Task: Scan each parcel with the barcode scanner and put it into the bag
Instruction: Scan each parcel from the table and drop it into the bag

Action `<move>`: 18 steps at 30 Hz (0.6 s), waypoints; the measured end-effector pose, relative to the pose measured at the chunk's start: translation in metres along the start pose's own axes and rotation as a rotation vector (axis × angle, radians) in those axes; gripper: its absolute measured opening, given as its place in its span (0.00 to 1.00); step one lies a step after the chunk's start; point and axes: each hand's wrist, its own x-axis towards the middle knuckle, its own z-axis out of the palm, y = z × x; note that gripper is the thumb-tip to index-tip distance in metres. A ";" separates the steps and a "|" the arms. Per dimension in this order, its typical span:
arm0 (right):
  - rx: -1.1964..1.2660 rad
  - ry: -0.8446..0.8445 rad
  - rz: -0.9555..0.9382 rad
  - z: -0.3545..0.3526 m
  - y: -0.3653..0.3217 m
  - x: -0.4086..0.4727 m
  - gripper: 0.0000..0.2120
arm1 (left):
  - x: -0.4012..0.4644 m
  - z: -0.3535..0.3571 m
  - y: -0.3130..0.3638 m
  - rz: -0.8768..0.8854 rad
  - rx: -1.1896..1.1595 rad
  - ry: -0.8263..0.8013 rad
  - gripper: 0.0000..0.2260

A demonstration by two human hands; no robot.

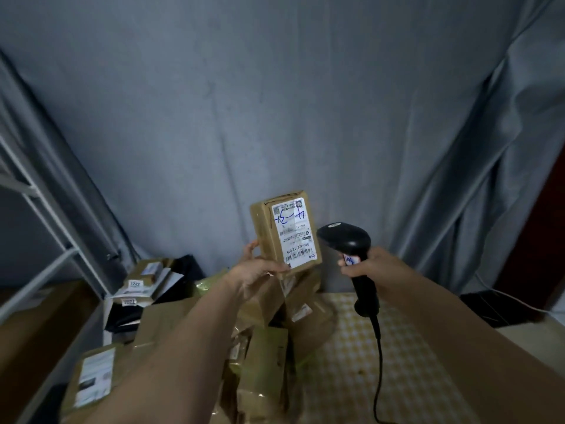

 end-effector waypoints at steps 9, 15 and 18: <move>-0.147 -0.044 -0.031 0.085 -0.014 -0.025 0.08 | -0.007 -0.078 0.026 0.083 -0.052 0.035 0.50; -0.222 -0.019 -0.056 0.122 -0.024 -0.029 0.08 | -0.002 -0.114 0.029 0.118 -0.063 0.022 0.51; -0.233 -0.009 -0.047 0.133 -0.025 -0.032 0.10 | 0.000 -0.126 0.029 0.122 -0.053 0.010 0.51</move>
